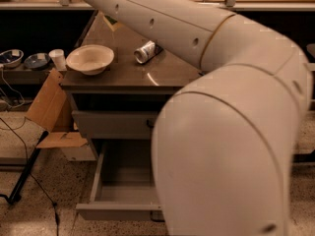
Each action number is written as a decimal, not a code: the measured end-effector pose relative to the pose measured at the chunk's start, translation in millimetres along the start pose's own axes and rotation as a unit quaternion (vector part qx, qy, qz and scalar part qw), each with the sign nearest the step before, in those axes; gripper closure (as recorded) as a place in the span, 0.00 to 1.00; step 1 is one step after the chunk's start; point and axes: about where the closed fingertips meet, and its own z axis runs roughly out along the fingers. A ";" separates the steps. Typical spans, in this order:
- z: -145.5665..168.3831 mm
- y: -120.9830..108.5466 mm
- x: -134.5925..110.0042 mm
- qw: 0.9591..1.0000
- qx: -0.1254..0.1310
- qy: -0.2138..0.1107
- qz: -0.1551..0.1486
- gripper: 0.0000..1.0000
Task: Close middle drawer
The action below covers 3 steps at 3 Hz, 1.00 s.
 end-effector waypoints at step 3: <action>-112.7 -52.3 82.6 0.998 -0.057 -0.008 -0.023 1.00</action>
Offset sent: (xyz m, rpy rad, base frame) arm -0.1760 -0.0291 -0.0287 0.0938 0.0045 0.0389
